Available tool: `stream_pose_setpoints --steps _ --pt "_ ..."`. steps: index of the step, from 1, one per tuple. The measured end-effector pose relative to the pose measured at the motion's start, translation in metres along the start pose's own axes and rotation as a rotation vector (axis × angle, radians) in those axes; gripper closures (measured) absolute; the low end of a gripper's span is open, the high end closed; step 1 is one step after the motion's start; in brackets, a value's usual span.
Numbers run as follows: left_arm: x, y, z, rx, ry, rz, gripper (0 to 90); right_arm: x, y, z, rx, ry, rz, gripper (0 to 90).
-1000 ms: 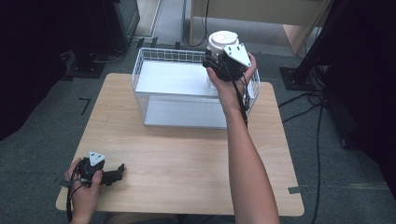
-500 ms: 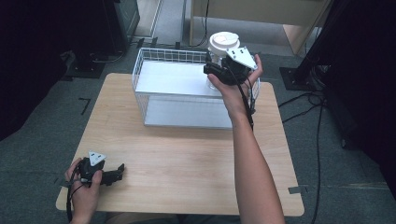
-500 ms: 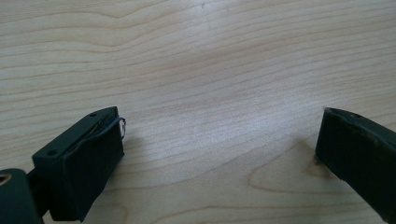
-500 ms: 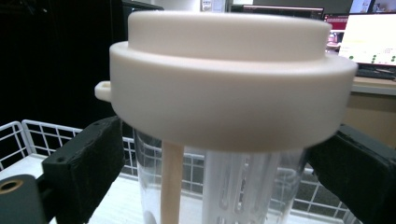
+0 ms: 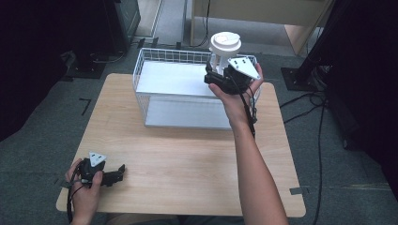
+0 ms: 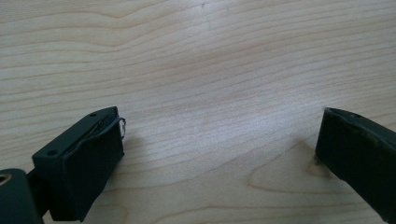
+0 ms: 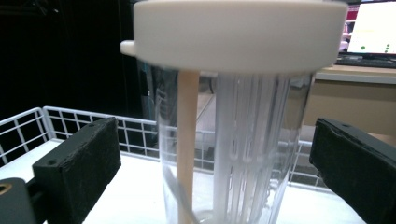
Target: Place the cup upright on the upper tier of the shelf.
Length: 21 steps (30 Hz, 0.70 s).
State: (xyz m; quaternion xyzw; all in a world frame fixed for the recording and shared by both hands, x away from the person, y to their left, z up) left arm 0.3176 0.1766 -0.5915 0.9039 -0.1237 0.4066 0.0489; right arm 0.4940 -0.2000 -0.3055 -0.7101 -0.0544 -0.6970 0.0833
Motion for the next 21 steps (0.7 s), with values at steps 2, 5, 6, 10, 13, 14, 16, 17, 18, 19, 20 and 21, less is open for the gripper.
stream_pose_setpoints --steps 2,5,6,10,13,14,16,17,18,19,20,21 --pt "0.0 0.0 0.0 0.0 0.0 0.0 1.3 -0.002 0.0 -0.004 0.002 0.005 0.009 2.1" --pt "0.0 0.0 0.0 0.0 0.0 0.0 1.3 -0.004 -0.003 -0.009 0.012 0.005 0.013 2.1" --pt "0.0 0.0 0.0 0.0 0.0 0.0 1.2 -0.005 -0.004 -0.012 0.017 0.007 0.009 2.1" --pt "0.0 0.0 0.0 0.0 0.0 0.001 1.2 -0.008 -0.006 -0.019 0.023 0.01 0.01 2.1" --pt "0.0 0.0 0.0 0.0 0.0 0.0 1.3 -0.011 -0.005 -0.024 0.025 0.012 0.006 2.1" --pt "0.0 0.0 0.0 0.0 -0.003 0.003 1.3 -0.013 -0.005 -0.027 0.025 0.012 0.005 2.1" --pt "0.0 0.0 0.0 0.0 -0.001 0.001 1.3 -0.015 -0.005 -0.032 0.027 0.019 -0.003 2.1" --pt "0.0 0.0 0.0 0.0 0.0 0.001 1.3 -0.016 -0.004 -0.034 0.026 0.02 -0.011 2.1" --pt "0.0 0.0 0.0 0.0 -0.001 0.001 1.3 -0.018 -0.004 -0.036 0.026 0.02 -0.013 2.1" --pt "0.0 0.0 0.0 0.0 -0.001 0.001 1.3 -0.02 -0.003 -0.039 0.025 0.021 -0.02 2.1" --pt "0.0 0.0 0.0 0.0 -0.001 0.001 1.3 -0.022 -0.003 -0.041 0.025 0.02 -0.025 2.1" --pt "0.0 0.0 0.0 0.0 0.0 0.0 1.3 -0.024 -0.002 -0.043 0.026 0.019 -0.025 2.1"
Point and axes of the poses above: each handheld gripper's, and its own axes: z roughly forward along the jaws, x roughly out of its top, y roughly to its right, the point moved 10 cm from there along z, roughly forward along the jaws, and after that the axes turned 5 degrees about y, right-handed, at the moved point
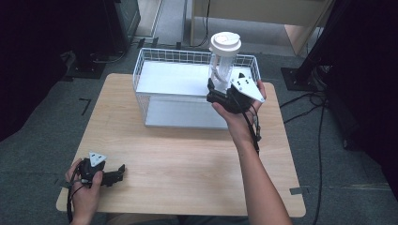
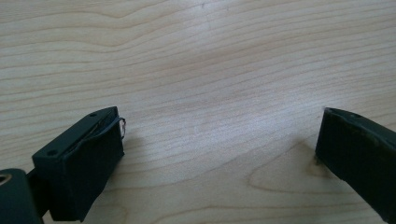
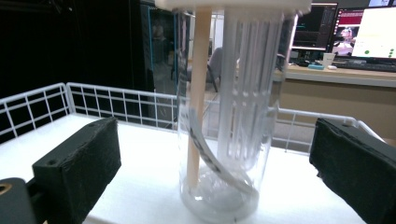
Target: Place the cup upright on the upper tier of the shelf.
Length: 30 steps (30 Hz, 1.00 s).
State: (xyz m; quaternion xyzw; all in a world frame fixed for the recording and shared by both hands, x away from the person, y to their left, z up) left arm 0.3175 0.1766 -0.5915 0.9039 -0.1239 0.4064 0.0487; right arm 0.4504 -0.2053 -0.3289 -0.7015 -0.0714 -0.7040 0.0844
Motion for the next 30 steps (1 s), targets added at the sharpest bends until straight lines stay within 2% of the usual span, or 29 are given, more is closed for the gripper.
stream_pose_setpoints --steps 12,30 --pt "0.0 0.0 0.0 -0.001 -0.002 0.001 1.3 -0.029 0.017 -0.036 -0.018 -0.018 -0.007 2.1" --pt "0.0 0.0 0.0 0.0 0.0 -0.002 1.3 -0.079 0.039 -0.083 -0.024 -0.06 0.017 0.9"
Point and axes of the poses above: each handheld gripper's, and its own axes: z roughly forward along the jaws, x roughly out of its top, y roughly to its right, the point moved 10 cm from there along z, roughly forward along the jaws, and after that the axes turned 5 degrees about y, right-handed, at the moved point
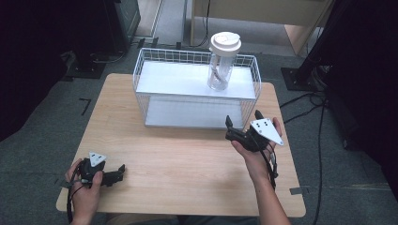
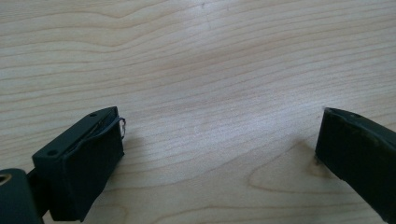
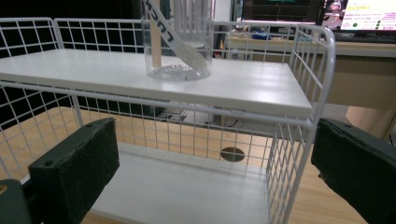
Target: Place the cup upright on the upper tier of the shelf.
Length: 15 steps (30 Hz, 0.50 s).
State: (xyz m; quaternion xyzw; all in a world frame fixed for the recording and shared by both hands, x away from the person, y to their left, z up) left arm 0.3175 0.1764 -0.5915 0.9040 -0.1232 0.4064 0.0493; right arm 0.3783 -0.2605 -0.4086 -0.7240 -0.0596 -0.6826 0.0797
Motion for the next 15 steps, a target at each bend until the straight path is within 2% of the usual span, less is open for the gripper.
stream_pose_setpoints --steps 10,15 --pt "0.0 0.0 0.0 0.0 -0.001 0.001 1.3 -0.029 0.022 -0.019 -0.033 -0.039 0.006 0.9" --pt "0.0 0.0 0.0 0.0 -0.001 0.001 1.3 -0.042 0.038 -0.031 -0.068 -0.051 0.01 0.9"
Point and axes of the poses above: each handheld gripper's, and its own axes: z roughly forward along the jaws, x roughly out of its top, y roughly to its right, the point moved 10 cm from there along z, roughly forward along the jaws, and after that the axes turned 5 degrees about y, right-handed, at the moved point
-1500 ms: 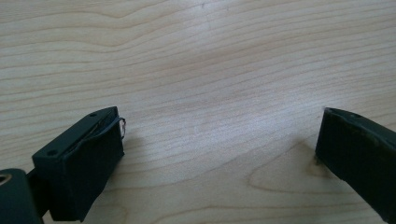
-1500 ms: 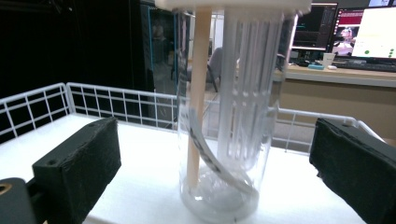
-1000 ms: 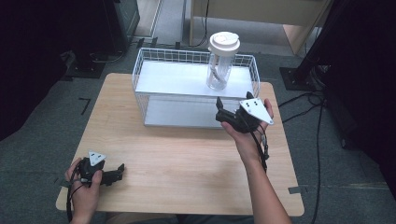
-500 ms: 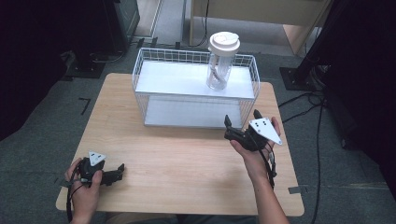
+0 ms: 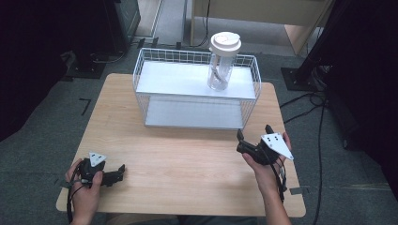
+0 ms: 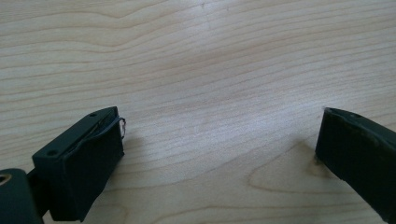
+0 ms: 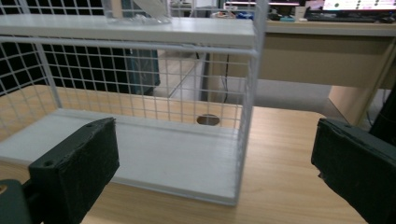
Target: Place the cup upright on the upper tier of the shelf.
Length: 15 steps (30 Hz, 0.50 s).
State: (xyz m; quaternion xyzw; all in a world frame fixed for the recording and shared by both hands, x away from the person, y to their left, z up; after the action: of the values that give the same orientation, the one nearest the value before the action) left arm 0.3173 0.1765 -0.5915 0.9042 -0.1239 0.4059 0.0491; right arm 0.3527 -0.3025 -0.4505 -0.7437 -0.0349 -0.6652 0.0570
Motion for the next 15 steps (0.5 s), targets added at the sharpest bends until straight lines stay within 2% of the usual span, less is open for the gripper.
stream_pose_setpoints --steps 10,15 --pt "0.0 0.0 0.0 0.0 0.0 -0.001 1.3 -0.034 0.033 -0.019 -0.063 -0.048 0.027 0.9" --pt "0.0 0.0 0.0 0.0 0.0 -0.001 1.3 -0.046 0.046 -0.028 -0.084 -0.067 0.022 0.9"
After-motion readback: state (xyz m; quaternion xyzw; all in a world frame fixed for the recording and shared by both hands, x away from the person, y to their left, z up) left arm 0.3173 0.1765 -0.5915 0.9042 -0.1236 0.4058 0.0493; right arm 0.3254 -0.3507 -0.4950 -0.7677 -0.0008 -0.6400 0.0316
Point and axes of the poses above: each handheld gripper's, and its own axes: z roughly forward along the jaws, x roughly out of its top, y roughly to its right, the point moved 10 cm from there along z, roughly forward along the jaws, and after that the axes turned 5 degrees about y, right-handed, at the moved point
